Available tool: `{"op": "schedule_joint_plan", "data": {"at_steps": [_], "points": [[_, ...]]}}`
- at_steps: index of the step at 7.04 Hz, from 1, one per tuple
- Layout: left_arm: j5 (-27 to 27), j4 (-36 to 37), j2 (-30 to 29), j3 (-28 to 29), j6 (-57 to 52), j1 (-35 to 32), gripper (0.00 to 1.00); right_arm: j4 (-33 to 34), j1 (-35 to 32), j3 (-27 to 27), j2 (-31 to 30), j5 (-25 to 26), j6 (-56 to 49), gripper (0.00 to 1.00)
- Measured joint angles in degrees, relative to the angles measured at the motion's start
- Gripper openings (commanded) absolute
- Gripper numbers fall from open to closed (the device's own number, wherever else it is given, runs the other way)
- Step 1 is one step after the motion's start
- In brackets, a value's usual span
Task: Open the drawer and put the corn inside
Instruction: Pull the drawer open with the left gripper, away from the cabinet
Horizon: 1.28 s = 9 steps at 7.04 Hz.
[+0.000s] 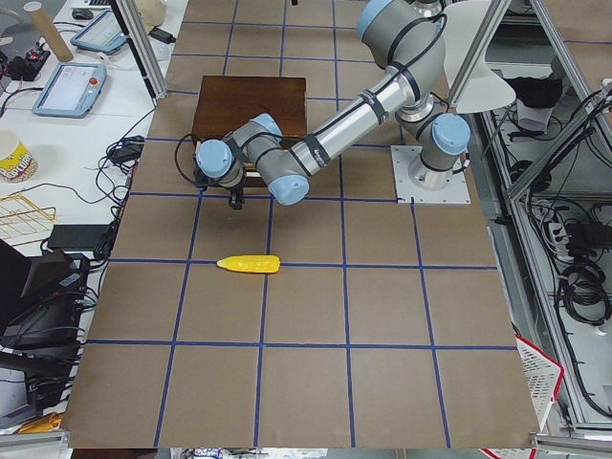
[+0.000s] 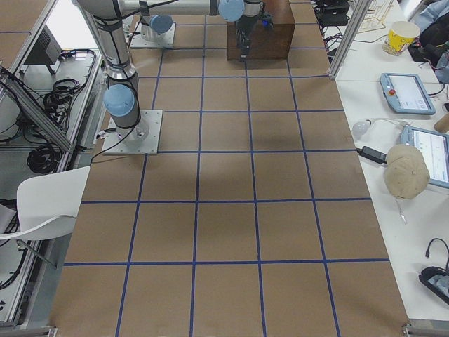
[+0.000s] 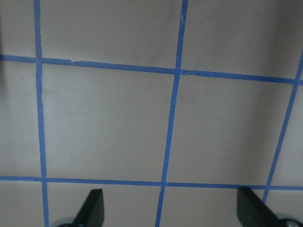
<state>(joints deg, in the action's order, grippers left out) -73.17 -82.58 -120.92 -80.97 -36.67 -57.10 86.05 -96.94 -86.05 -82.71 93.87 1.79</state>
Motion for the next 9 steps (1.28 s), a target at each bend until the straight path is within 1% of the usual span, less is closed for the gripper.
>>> {"op": "schedule_joint_plan", "data": {"at_steps": [6,9], "points": [[-0.9,0.3,-0.2,0.3,-1.5,1.7,1.00,0.0,0.0,0.0,0.0,0.0,0.0,1.00],[-1.0,0.2,-1.1,2.5,-2.2,2.0,1.00,0.0,0.0,0.0,0.0,0.0,0.0,1.00]]}}
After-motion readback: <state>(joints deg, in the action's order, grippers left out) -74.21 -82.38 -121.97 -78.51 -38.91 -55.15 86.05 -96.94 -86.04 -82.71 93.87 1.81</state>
